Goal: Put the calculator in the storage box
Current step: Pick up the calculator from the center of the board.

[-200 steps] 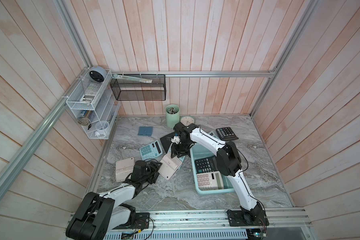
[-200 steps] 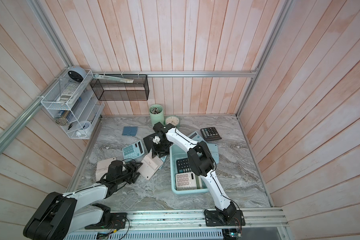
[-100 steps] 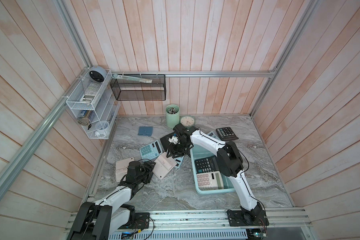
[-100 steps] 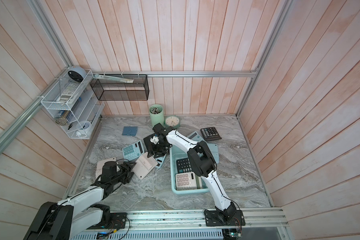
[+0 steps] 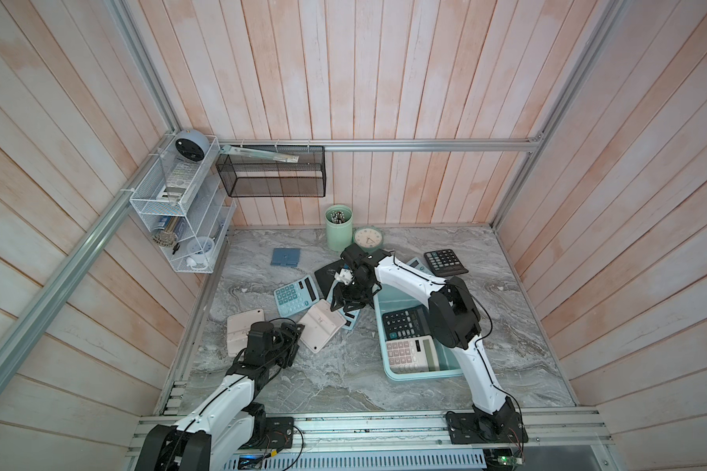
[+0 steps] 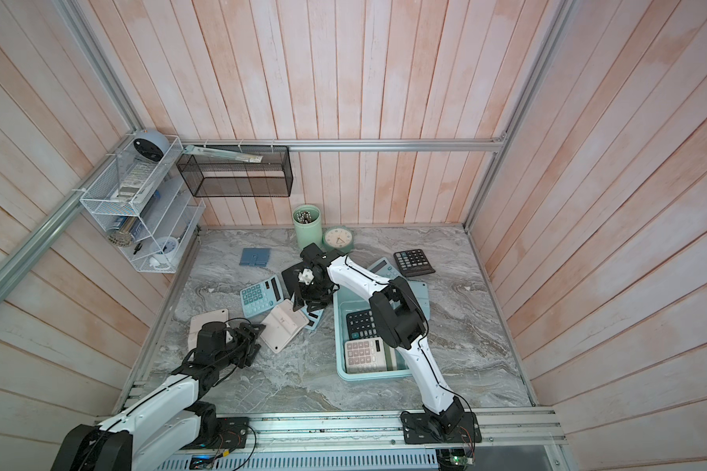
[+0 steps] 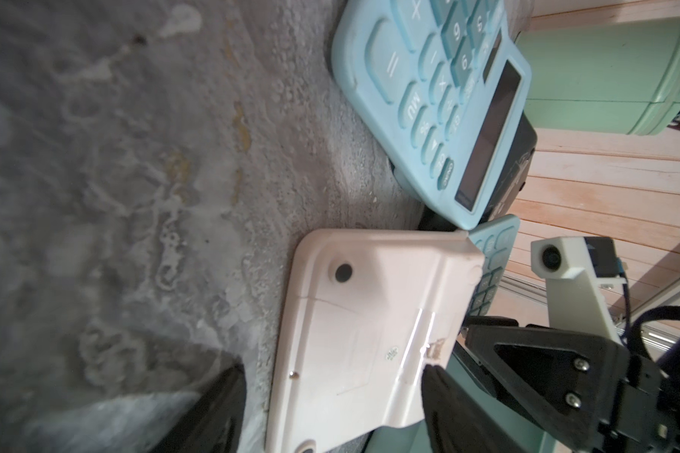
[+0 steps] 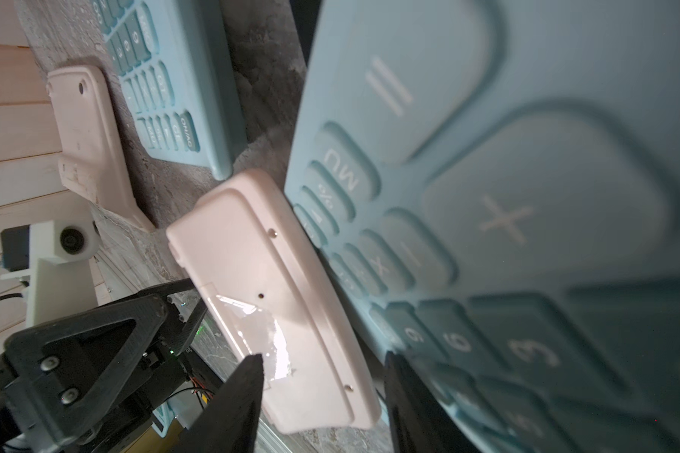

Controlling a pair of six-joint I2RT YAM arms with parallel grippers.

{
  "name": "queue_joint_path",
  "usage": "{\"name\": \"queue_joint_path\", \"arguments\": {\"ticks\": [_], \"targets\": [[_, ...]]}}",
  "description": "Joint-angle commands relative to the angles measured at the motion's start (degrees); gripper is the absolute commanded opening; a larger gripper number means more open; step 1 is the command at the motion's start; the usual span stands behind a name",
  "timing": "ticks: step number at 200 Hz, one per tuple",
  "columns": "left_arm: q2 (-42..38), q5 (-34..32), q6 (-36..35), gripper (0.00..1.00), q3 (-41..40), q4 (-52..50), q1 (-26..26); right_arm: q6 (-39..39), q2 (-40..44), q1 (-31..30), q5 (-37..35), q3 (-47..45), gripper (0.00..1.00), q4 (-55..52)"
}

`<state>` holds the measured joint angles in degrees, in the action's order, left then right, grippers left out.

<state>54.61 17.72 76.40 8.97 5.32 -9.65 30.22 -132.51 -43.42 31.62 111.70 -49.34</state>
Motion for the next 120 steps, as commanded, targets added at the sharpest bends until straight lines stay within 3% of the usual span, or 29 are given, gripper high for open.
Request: {"name": "queue_joint_path", "arguments": {"ticks": [1,57,120], "targets": [[1.15,-0.49,0.71,0.72,-1.79,-4.34,-0.42,2.09,0.41,-0.79,2.37,-2.05,0.56,2.22],[12.45,0.92,2.69,0.71,-1.37,7.41,-3.03,4.67,-0.18,-1.39,6.38,-3.57,0.6,6.54],[14.17,1.62,2.34,0.71,-1.46,9.28,-2.57,17.05,6.47,-0.62,15.84,-16.26,0.59,29.79]]}}
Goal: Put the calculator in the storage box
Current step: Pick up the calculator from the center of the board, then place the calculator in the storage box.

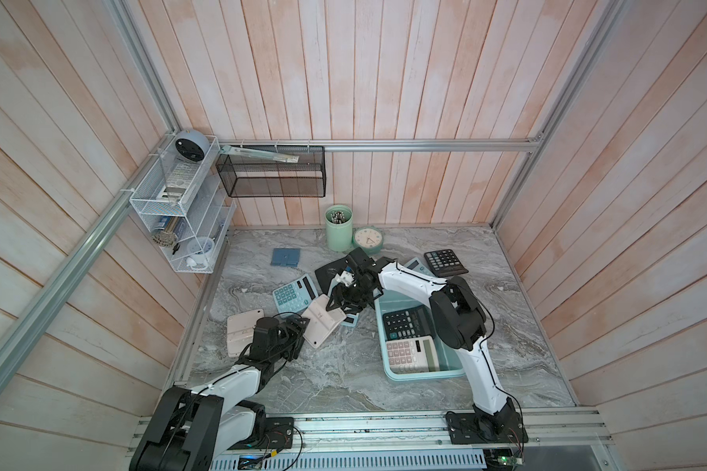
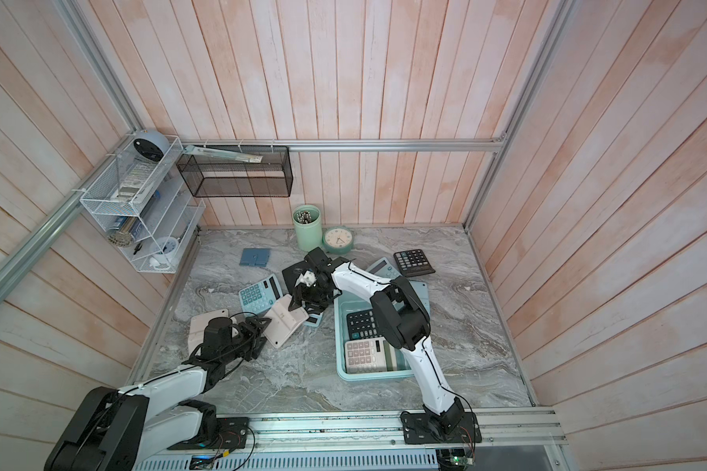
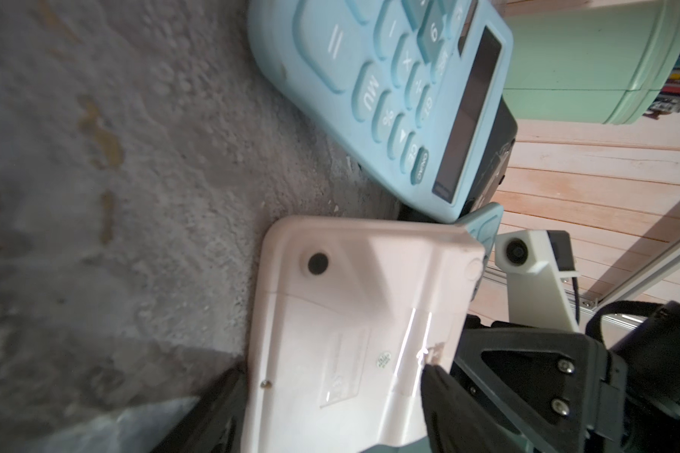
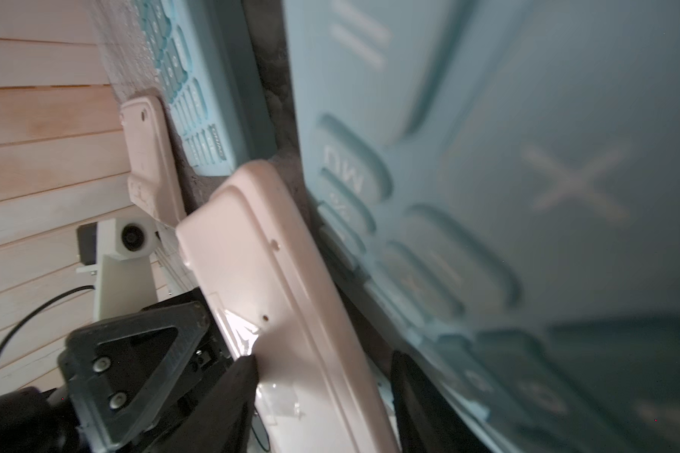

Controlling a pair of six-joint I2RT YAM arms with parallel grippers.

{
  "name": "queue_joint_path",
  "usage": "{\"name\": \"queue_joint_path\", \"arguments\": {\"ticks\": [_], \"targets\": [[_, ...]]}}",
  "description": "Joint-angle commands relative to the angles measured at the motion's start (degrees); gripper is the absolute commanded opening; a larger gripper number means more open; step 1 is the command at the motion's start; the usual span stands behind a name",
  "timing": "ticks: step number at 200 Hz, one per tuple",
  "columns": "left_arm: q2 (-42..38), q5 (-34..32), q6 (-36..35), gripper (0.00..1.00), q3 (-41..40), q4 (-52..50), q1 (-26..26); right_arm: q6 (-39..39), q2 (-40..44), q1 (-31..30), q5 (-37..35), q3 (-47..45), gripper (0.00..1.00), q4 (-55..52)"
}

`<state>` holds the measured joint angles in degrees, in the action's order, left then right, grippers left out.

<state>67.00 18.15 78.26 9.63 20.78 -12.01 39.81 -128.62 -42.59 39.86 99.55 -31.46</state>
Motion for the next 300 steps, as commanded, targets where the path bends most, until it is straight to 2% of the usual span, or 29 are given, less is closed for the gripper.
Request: {"name": "queue_joint_path", "arguments": {"ticks": [1,41,69,88,115,132,147,183,216,258,286,300], "targets": [[1.71,1.27,0.44,0.71,-2.09,-6.18,-0.17,7.64,2.67,-1.4,7.65,-4.37,0.58,12.2],[-2.02,2.5,-2.06,0.71,-1.68,-10.77,2.72,14.94,5.94,-1.18,10.59,-9.72,0.46,24.05],[-5.3,2.59,-3.71,0.71,-0.79,-14.81,3.8,18.54,6.86,-1.27,12.22,-11.85,0.32,29.64],[-7.15,2.83,-4.5,0.71,-0.4,-16.78,4.43,22.57,7.54,-1.4,13.55,-14.48,0.2,36.54],[-9.89,3.25,-5.7,0.71,0.12,-19.73,5.2,29.18,8.63,-1.44,15.11,-18.31,0.11,47.76],[-11.95,3.77,-5.67,0.71,0.28,-21.06,5.57,32.47,9.73,-1.61,15.1,-20.02,0.0,52.74],[-14.14,4.26,-5.9,0.71,1.07,-23.33,5.68,33.09,11.07,-1.7,14.78,-20.62,0.0,53.95],[-21.91,3.18,-8.12,0.71,5.67,-33.77,5.94,30.42,15.48,-1.54,12.7,-20.41,0.0,50.07],[-28.84,-0.04,-11.72,0.74,11.46,-45.29,6.03,21.69,20.8,-0.93,9.04,-18.09,0.0,37.24],[-31.74,-2.11,-15.31,0.86,18.0,-53.99,6.12,14.16,29.08,1.39,4.57,-17.18,0.0,25.91],[-32.3,-1.78,-16.48,0.99,20.86,-56.58,6.12,9.88,35.8,4.09,2.12,-17.29,0.0,18.53],[-31.89,-1.8,-17.44,1.0,22.28,-57.47,6.13,7.7,39.68,5.81,0.18,-17.82,0.0,14.32]]}}
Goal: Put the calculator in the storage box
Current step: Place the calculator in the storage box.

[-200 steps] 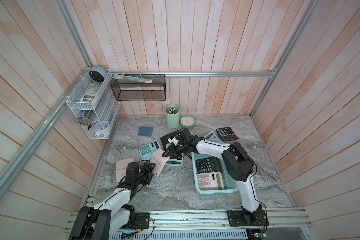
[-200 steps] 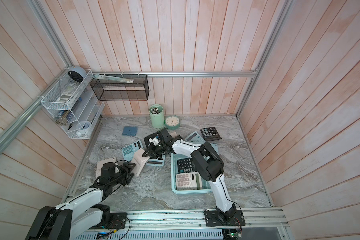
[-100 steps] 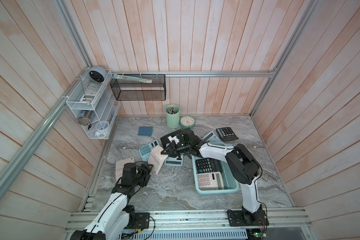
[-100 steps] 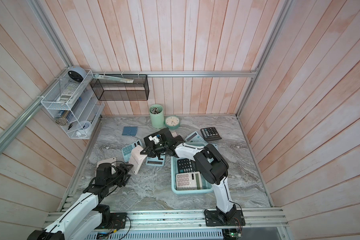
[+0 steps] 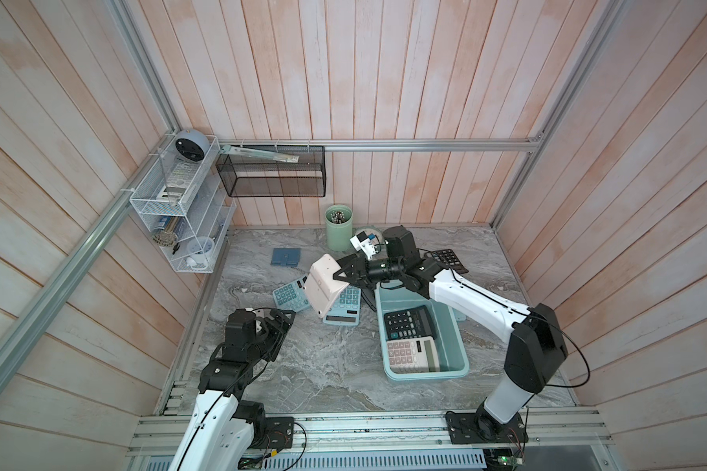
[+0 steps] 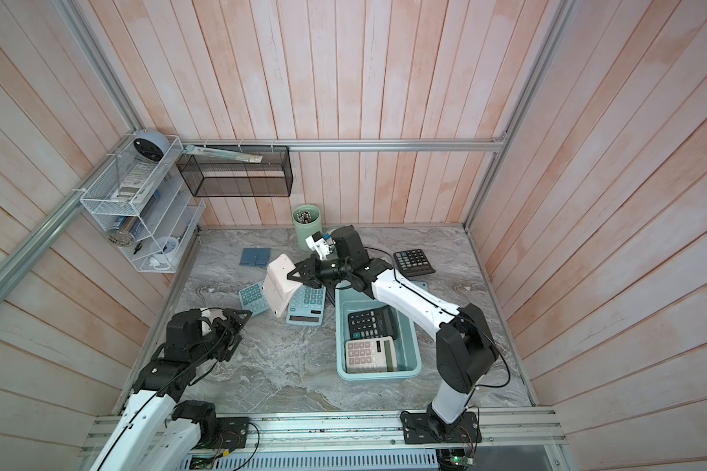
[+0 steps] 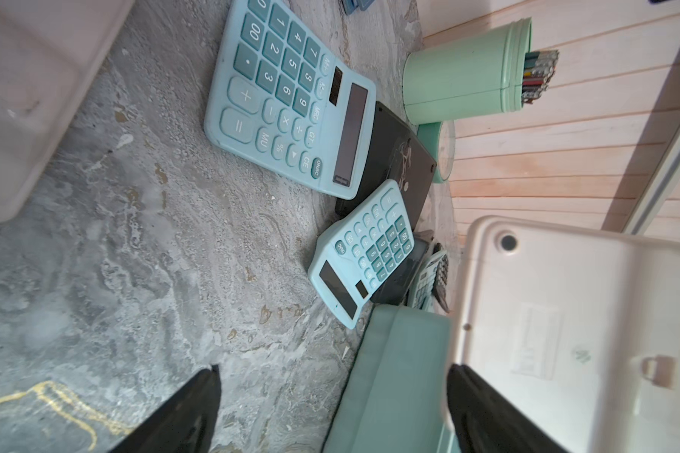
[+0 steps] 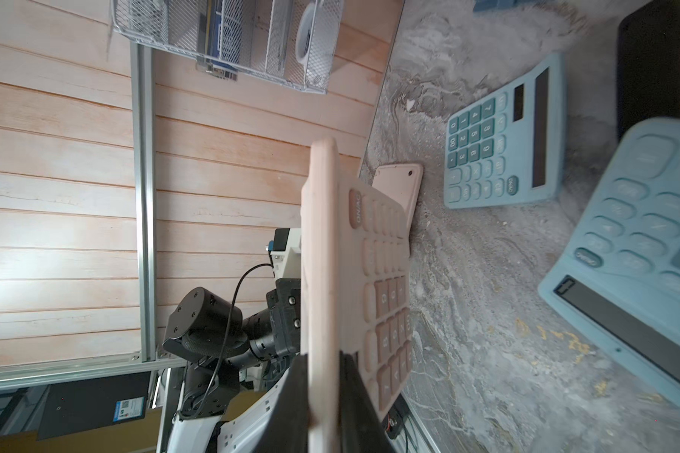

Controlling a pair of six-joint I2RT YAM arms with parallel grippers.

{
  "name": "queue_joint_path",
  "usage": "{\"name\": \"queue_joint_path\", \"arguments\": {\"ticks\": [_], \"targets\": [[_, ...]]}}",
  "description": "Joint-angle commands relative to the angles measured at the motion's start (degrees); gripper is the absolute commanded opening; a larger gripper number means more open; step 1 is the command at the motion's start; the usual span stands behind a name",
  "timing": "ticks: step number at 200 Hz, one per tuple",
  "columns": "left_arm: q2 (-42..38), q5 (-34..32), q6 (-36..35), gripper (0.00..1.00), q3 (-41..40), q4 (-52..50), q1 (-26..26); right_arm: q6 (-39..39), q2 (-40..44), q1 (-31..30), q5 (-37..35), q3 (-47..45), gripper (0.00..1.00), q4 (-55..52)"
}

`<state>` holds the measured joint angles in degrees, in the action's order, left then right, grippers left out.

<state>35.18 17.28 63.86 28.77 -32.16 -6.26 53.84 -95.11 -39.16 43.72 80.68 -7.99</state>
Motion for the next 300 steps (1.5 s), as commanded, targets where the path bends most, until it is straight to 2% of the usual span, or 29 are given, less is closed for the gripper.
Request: {"name": "queue_joint_path", "arguments": {"ticks": [1,38,69,96,143,186,273,300], "targets": [[0.0,-0.93,-3.08,1.0,3.17,-4.6,0.38,-6.45,6.48,2.53,-3.71,0.96,0.0,-9.42],[2.01,0.12,-3.75,1.0,4.11,-3.2,-0.1,-11.13,18.06,7.04,-9.28,-2.47,0.0,-18.73],[3.51,-0.68,-3.08,1.0,3.53,-0.79,-2.09,-14.56,27.97,9.46,-19.24,-4.24,0.0,-29.28],[5.34,-2.55,-2.62,1.0,3.41,0.98,-4.48,-19.42,31.4,9.98,-25.56,-1.78,0.0,-41.32],[7.7,-3.49,0.47,1.0,0.24,7.03,-6.93,-21.77,35.42,8.16,-37.01,-6.39,0.0,-48.26],[10.06,-3.33,2.14,1.0,-2.81,11.55,-7.71,-20.89,29.88,0.94,-47.85,-8.72,0.0,-46.97],[9.44,-2.56,3.21,1.0,-6.18,13.9,-7.67,-15.69,13.76,-6.13,-58.24,-9.88,0.0,-39.53],[9.42,-2.29,3.17,1.0,-6.37,14.14,-7.71,-14.43,9.05,-8.73,-63.57,-8.38,0.0,-42.43]]}}
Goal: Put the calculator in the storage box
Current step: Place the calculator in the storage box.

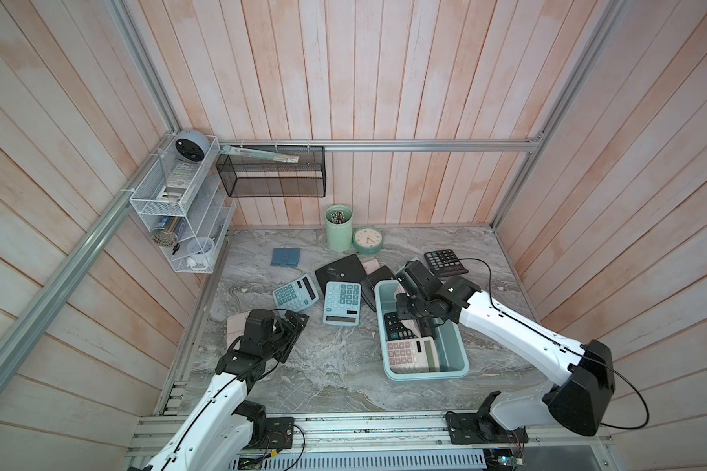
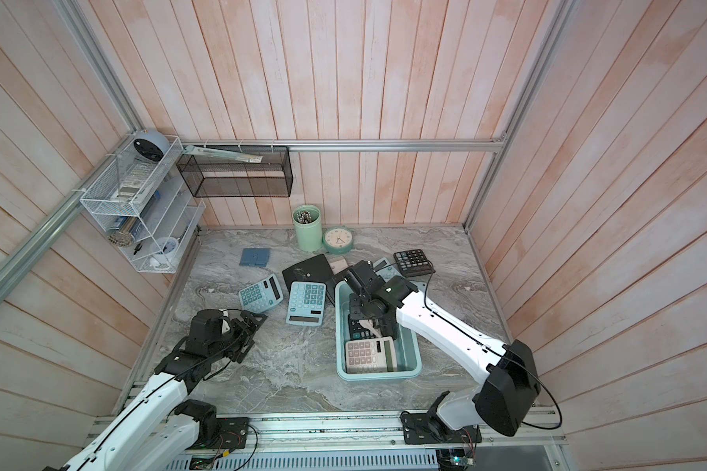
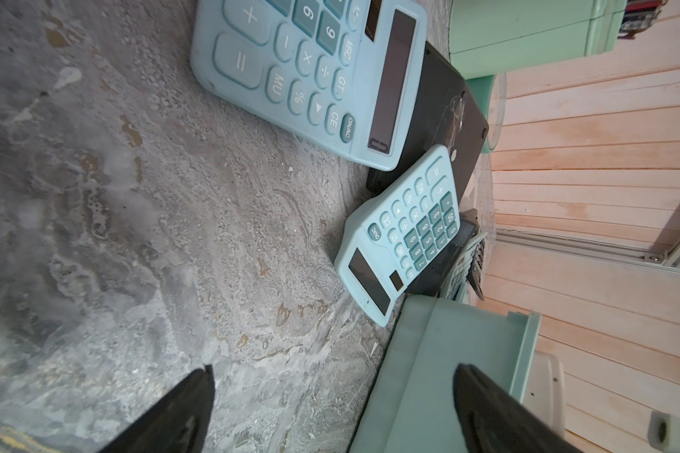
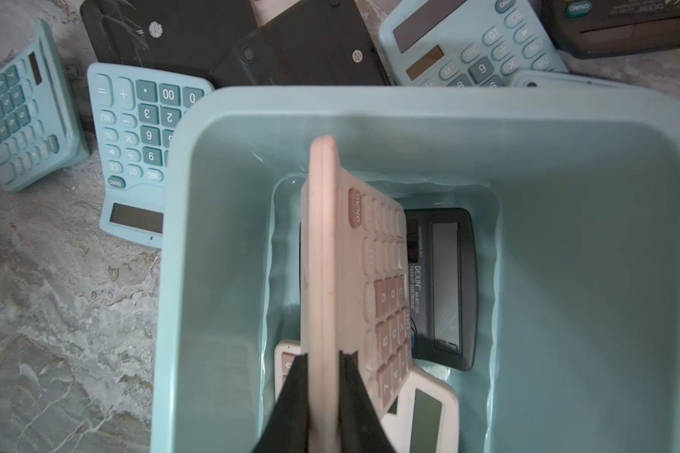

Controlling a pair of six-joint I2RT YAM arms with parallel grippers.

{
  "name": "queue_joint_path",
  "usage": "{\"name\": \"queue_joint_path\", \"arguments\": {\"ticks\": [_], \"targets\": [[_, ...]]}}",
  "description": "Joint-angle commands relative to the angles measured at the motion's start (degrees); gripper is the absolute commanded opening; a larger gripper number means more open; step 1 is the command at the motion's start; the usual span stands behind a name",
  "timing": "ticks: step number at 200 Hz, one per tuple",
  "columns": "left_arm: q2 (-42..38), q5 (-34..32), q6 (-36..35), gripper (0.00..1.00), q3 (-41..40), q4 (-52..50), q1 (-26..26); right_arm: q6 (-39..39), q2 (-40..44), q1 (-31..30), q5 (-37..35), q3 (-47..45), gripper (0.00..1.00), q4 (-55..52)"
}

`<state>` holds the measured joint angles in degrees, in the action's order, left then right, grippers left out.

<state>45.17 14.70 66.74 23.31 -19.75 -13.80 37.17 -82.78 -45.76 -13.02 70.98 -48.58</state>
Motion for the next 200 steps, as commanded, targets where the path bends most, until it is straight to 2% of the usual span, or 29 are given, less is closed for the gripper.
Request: {"name": "queue_joint_path", "arguments": {"ticks": [1,36,65,73,128,200], "targets": [[-0.59,0.31,0.3,1.0,-0.94,1.73,-0.13,2.23,-3.45,-2.14,-6.93,1.47,0.0,-2.03],[-1.57,0.59,0.5,1.0,-1.56,2.04,-0.24,2.12,-10.01,-3.27,-8.02,5.11,0.0,-6.67],[-2.0,0.2,0.35,1.0,-2.69,1.56,-0.21,1.9,-12.38,-3.63,-4.76,4.51,0.0,-3.65],[-1.58,0.23,0.82,1.0,-3.24,2.46,-0.24,1.77,-12.31,-3.61,-3.74,4.36,0.08,-2.45],[2.64,2.38,3.66,1.0,-3.98,9.14,-0.41,0.27,-11.49,-3.1,-0.71,7.48,0.37,-1.81],[10.66,3.47,11.24,1.0,-5.12,21.1,-3.09,1.65,-5.27,-1.4,4.02,6.77,0.48,1.2]]}}
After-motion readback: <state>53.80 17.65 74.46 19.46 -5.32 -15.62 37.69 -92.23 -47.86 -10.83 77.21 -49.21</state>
